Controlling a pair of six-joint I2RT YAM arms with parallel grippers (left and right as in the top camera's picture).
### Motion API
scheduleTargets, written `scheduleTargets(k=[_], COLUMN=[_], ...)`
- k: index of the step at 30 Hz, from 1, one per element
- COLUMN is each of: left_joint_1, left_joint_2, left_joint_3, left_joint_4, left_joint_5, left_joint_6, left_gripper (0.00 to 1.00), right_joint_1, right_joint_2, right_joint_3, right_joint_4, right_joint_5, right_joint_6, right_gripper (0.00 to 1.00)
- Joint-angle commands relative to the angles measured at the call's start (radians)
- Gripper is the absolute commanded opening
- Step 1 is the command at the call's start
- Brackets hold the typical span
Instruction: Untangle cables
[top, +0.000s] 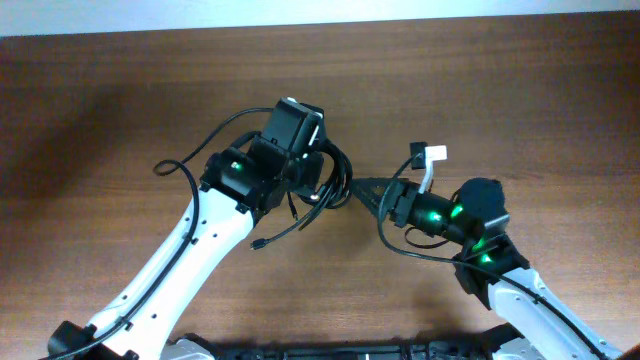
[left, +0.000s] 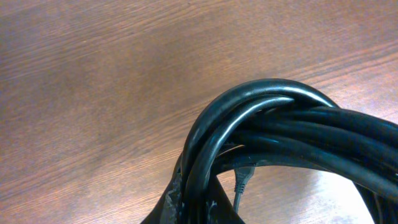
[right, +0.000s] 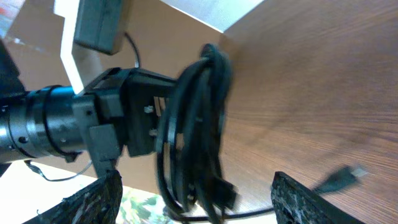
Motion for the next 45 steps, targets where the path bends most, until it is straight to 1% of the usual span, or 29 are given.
scheduleTargets(k=[1,2,4,6,12,13,14,15,17,18,20,22,23,25,27,29,30,31,33,34,35,36,37,38,39,40,41,43,45], left_joint_1=[0.000,0.000,0.000,0.000,-0.003,-0.008,-0.018,-0.024,-0.027,-0.024,-0.013,0.005,0.027,0.068,0.130,0.166,0.179,0.184,0.185,0.185,0.185,0.185,0.185,0.185,0.185,0.185,0.185,0.185,0.185], left_joint_2=[-0.015,-0.015,-0.015,-0.015,-0.015,-0.015,-0.015,-0.015,-0.015,-0.015,-0.021,-0.034,-0.048,-0.062,-0.065,-0.065,-0.065,-0.065,-0.065,-0.065,-0.065,-0.065,-0.065,-0.065,-0.064,-0.060,-0.050,-0.031,-0.015], left_joint_3=[-0.002,-0.002,-0.002,-0.002,-0.002,-0.002,-0.002,-0.002,-0.002,-0.002,-0.002,-0.002,-0.002,-0.002,-0.002,-0.002,-0.002,-0.002,-0.002,-0.002,-0.002,-0.002,-0.002,-0.002,-0.002,-0.002,-0.002,-0.002,-0.002], left_joint_4=[0.008,0.008,0.008,0.008,0.023,0.023,0.023,0.023,0.023,0.022,0.012,0.012,0.012,0.012,0.011,0.012,0.013,0.016,0.020,0.029,0.063,0.105,0.140,0.159,0.156,0.147,0.137,0.119,0.107], left_joint_5=[0.051,0.056,0.056,0.068,0.087,0.087,0.095,0.106,0.096,0.057,-0.088,-0.158,-0.205,-0.218,-0.215,-0.215,-0.212,-0.211,-0.212,-0.213,-0.211,-0.203,-0.159,-0.047,0.053,0.130,0.179,0.209,0.286], left_joint_6=[0.024,0.024,0.024,0.024,0.023,0.023,0.023,0.023,0.023,0.023,0.011,-0.076,-0.178,-0.291,-0.430,-0.536,-0.575,-0.581,-0.580,-0.559,-0.465,-0.358,-0.253,-0.109,-0.011,0.063,0.112,0.113,0.134], left_gripper=[0.00,0.00,0.00,0.00,0.00,0.00,0.00,0.00,0.00,0.00,0.00,0.00,0.00,0.00,0.00,0.00,0.04,0.11,0.45,0.58,0.66,0.79,0.93,0.96,0.97,0.97,0.94,0.79,0.79], right_joint_1=[0.069,0.080,0.088,0.088,0.140,0.140,0.140,0.140,0.140,0.140,0.140,0.140,0.140,0.140,0.140,0.140,0.140,0.140,0.140,0.140,0.140,0.140,0.140,0.140,0.140,0.140,0.140,0.140,0.138], right_joint_2=[0.002,0.004,0.012,0.025,0.041,0.046,0.053,0.061,0.078,0.079,0.079,0.079,0.079,0.079,0.079,0.079,0.079,0.079,0.079,0.079,0.079,0.079,0.079,0.079,0.079,0.079,0.079,0.079,0.079], right_joint_3=[0.013,0.013,0.013,0.013,0.013,0.013,0.013,0.013,0.013,0.013,0.013,0.013,0.013,0.013,0.013,0.013,0.013,0.013,0.013,0.013,0.013,0.013,0.013,0.013,0.013,0.013,0.013,0.013,0.013], right_joint_4=[0.024,0.024,0.024,0.025,0.028,0.027,0.028,0.027,0.023,0.010,-0.077,-0.120,-0.142,-0.172,-0.226,-0.243,-0.243,-0.244,-0.254,-0.254,-0.254,-0.254,-0.254,-0.254,-0.254,-0.253,-0.245,-0.180,-0.041], right_joint_5=[0.169,0.201,0.239,0.275,0.290,0.294,0.303,0.307,0.308,0.308,0.309,0.308,0.308,0.307,0.308,0.308,0.307,0.304,0.304,0.304,0.304,0.304,0.304,0.304,0.299,0.292,0.263,0.158,0.053], right_joint_6=[0.020,0.019,0.020,0.020,0.042,0.042,0.042,0.042,0.042,0.042,0.041,-0.004,-0.018,-0.069,-0.116,-0.117,-0.124,-0.133,-0.147,-0.147,-0.147,-0.147,-0.160,-0.200,-0.228,-0.258,-0.301,-0.345,-0.394], right_gripper=[0.75,0.73,0.58,0.49,0.47,0.41,0.32,0.20,0.04,0.04,0.04,0.04,0.04,0.04,0.04,0.04,0.04,0.04,0.04,0.04,0.04,0.04,0.04,0.04,0.04,0.04,0.04,0.04,0.04])
